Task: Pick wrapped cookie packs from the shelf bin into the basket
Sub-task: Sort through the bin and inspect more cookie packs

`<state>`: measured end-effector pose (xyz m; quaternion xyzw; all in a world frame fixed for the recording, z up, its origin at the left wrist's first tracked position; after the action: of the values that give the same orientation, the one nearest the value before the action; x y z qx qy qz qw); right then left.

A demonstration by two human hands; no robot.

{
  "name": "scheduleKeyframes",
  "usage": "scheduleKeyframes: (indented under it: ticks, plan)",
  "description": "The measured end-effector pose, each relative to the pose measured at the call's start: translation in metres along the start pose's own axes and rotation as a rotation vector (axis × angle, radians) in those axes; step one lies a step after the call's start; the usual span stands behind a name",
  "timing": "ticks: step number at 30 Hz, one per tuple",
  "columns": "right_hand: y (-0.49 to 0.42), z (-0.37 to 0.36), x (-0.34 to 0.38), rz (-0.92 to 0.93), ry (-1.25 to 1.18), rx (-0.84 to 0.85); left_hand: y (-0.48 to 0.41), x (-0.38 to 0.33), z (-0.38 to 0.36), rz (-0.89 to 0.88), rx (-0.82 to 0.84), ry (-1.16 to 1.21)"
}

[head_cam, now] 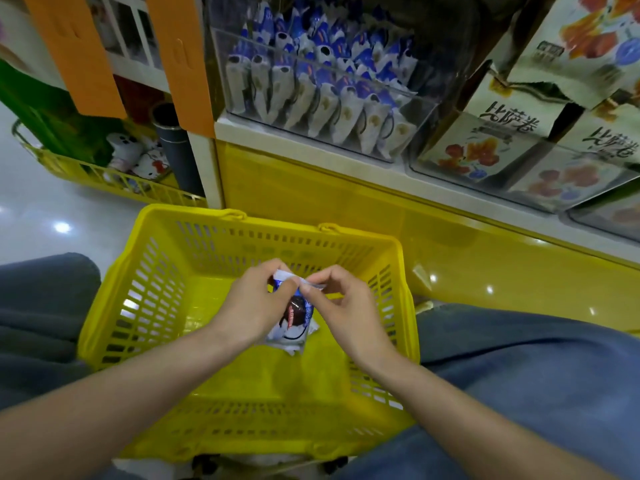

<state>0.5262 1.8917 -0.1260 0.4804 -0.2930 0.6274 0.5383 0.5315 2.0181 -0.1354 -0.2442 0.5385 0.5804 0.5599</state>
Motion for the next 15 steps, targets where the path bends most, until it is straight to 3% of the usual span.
scheduleKeyframes:
  ticks: [3, 6, 8, 11, 13, 15]
  plan:
    - [0.001, 0.002, 0.021, 0.172, 0.318, 0.034, 0.000, 0.008, -0.003, 0.079, 0.023, 0.152]
    - [-0.001, 0.010, 0.029, 0.173, 0.373, 0.062, 0.000, 0.012, -0.011, 0.184, 0.034, 0.382]
    - [-0.005, 0.022, 0.028, 0.094, 0.292, 0.033, 0.000, 0.009, -0.018, 0.242, 0.075, 0.517]
    - [-0.011, 0.041, 0.017, -0.132, -0.071, -0.022, 0.001, -0.002, -0.026, 0.251, 0.186, 0.522]
    - [-0.012, 0.043, 0.009, -0.285, -0.329, -0.022, 0.003, -0.008, -0.024, 0.230, 0.186, 0.543]
    - [-0.014, 0.041, 0.010, -0.363, -0.392, 0.048, 0.003, -0.011, -0.016, 0.201, 0.133, 0.549]
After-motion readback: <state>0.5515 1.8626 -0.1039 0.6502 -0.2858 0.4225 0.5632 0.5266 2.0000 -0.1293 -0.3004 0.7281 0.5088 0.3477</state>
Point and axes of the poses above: each hand's wrist, its own y-axis away from the middle knuckle, its own z-axis out of the back of the hand, x = y × z, the point moved 8 cm from there along -y, towards the middle knuckle, and after that the axes turned 11 degrees about x, right-handed, at the moved point
